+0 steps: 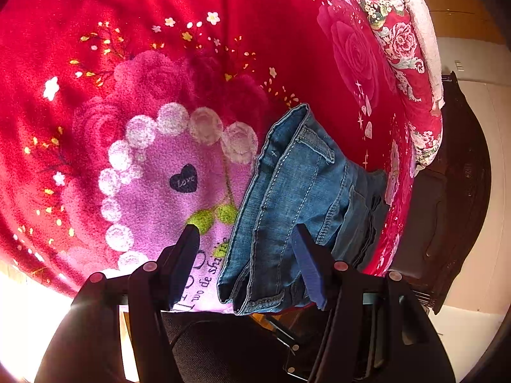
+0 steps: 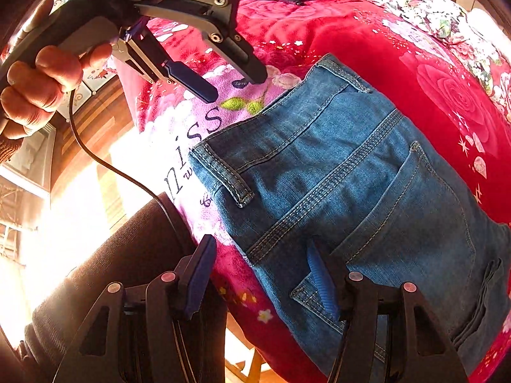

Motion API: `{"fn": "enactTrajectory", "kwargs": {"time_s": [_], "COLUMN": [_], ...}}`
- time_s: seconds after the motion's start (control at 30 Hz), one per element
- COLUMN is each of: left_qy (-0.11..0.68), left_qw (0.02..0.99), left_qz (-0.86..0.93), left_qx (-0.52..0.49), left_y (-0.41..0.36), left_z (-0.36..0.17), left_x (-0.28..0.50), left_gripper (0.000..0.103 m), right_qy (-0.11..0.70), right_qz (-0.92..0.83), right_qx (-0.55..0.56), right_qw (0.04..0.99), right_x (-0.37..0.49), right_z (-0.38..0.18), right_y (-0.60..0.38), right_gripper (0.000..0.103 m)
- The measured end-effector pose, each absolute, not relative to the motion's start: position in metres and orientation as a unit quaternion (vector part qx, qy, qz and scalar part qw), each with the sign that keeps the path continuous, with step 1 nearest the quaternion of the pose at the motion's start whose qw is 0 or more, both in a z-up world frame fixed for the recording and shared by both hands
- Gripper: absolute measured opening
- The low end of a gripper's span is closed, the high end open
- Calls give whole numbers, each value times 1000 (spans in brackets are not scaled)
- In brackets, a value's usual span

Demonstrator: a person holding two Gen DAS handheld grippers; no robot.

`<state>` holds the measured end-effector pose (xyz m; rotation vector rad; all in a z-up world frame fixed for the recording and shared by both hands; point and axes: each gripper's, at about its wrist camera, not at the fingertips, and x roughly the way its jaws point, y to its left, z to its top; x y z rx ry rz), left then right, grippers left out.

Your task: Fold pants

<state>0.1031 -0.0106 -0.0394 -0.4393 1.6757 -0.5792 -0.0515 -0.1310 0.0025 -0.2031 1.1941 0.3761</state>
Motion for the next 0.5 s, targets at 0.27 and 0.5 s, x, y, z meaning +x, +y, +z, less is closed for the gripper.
{"fn": "enactTrajectory", "kwargs": {"time_s": [0.27, 0.5], "left_qy": [736, 742], "left_qw": [591, 593], "left_qz": [-268, -285], "left_qx": [-192, -126], "left_y": [-43, -77], "left_z": [-52, -51], "left_x": [135, 147], "left_gripper": [59, 62], "right_qy": [547, 501], "right_qz": [172, 155], "right_qx": [-128, -249], "right_qw": [810, 814], "right_x": [-43, -42], "right_z": [-5, -21], "right_y": [-114, -85], "right_gripper": [70, 62]}}
